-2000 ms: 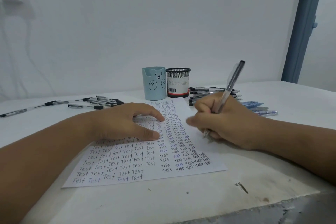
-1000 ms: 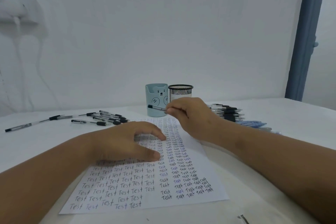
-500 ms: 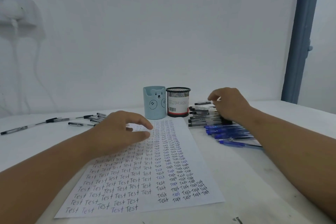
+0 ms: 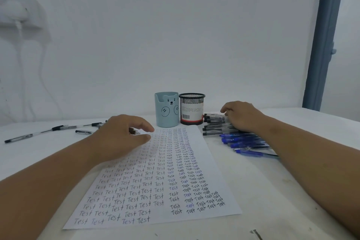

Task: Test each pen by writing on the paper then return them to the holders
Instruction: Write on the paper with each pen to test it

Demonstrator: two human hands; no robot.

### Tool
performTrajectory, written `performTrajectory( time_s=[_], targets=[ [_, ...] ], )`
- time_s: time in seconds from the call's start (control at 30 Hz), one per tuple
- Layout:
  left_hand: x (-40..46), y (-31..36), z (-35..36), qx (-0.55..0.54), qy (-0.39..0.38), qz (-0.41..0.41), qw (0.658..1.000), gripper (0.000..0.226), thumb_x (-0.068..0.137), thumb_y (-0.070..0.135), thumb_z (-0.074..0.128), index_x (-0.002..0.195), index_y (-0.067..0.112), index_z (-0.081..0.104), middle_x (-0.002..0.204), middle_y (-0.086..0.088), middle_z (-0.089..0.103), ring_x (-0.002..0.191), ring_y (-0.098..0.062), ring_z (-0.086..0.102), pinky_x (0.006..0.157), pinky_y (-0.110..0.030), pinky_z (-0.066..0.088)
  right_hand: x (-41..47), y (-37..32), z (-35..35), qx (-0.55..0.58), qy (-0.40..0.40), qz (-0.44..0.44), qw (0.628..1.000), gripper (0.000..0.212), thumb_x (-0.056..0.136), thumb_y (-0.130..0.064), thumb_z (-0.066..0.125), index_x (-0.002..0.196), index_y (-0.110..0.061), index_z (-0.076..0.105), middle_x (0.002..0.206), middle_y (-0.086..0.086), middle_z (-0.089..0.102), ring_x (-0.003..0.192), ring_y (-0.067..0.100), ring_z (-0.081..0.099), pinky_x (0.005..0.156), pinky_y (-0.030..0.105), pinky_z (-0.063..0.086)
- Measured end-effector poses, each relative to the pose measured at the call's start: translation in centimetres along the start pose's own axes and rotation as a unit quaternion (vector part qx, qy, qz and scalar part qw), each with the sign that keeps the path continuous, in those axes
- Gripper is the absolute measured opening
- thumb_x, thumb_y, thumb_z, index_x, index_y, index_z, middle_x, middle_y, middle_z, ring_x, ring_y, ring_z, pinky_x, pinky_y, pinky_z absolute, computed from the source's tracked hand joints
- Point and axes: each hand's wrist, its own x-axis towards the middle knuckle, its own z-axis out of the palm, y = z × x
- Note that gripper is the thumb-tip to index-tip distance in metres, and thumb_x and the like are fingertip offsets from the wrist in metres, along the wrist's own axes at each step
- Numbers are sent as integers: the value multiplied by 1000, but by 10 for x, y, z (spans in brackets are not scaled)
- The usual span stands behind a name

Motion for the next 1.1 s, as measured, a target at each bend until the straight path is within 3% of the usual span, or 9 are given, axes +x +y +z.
performTrajectory(
  time_s=[0.1,0.3,0.37,0.43,0.57,0.8,0.9,0.97,1.1],
  targets=[
    [6,-16,-8,-3,34,-6,999,22,90,16,73,95,37,74,104,18,71,102,1,63,86,-18,42,-2,0,1,12,-14,-4,1000,38,104,-13,34,129,-21,62,140,3,58,125,25,52,117,50,29],
    [13,-56,-28,65,72,-86,992,36,91,0,59,102,32,73,121,10,64,114,-13,56,91,-24,36,-11,-14,0,64,56,-37,996,33,106,-26,35,125,-27,62,113,-1,71,102,19,63,108,42,40],
    [12,-65,-30,102,36,-95,990,37,92,5,57,105,37,72,124,17,58,116,-9,51,95,-23,34,-20,-31,2,81,64,-90,991,28,104,-30,42,124,-31,62,121,-12,68,94,13,62,117,39,29],
    [13,-68,-31,138,14,-92,986,32,94,8,56,104,35,71,116,20,54,113,-7,49,96,-23,33,-33,-55,5,74,34,-158,984,26,103,-29,49,126,-32,62,128,-21,63,99,9,63,124,32,12],
    [21,-73,-27,169,42,-69,982,19,94,11,62,100,27,70,105,8,56,101,-14,54,87,-22,35,-67,-99,9,82,-67,-269,957,27,101,-34,56,127,-38,62,135,-20,60,125,0,52,116,30,30],
    [21,-73,-29,180,108,-9,978,31,95,5,61,77,29,63,95,4,65,95,-20,60,83,-31,46,-85,-118,23,87,-135,-318,934,19,99,-34,60,114,-31,71,117,-22,67,111,-7,57,104,27,46],
    [18,-44,-31,80,223,90,967,21,99,3,56,89,21,60,86,5,70,77,-18,64,67,-25,48,-84,-116,23,106,-139,-309,935,19,98,-35,61,113,-33,72,116,-23,67,111,-8,57,104,25,45],
    [14,-17,-29,-75,303,120,942,13,99,5,58,96,18,59,86,2,72,72,-13,64,67,-22,50,-83,-115,24,117,-144,-296,937,19,97,-37,62,113,-35,72,115,-24,68,110,-10,57,103,24,45],
    [6,18,-22,-461,293,10,838,19,99,-2,56,105,15,51,93,-11,73,69,-17,68,70,-23,58,-81,-112,25,182,-157,-235,942,26,98,-45,58,120,-35,69,116,-21,68,110,-9,58,102,24,44]
  ],
)
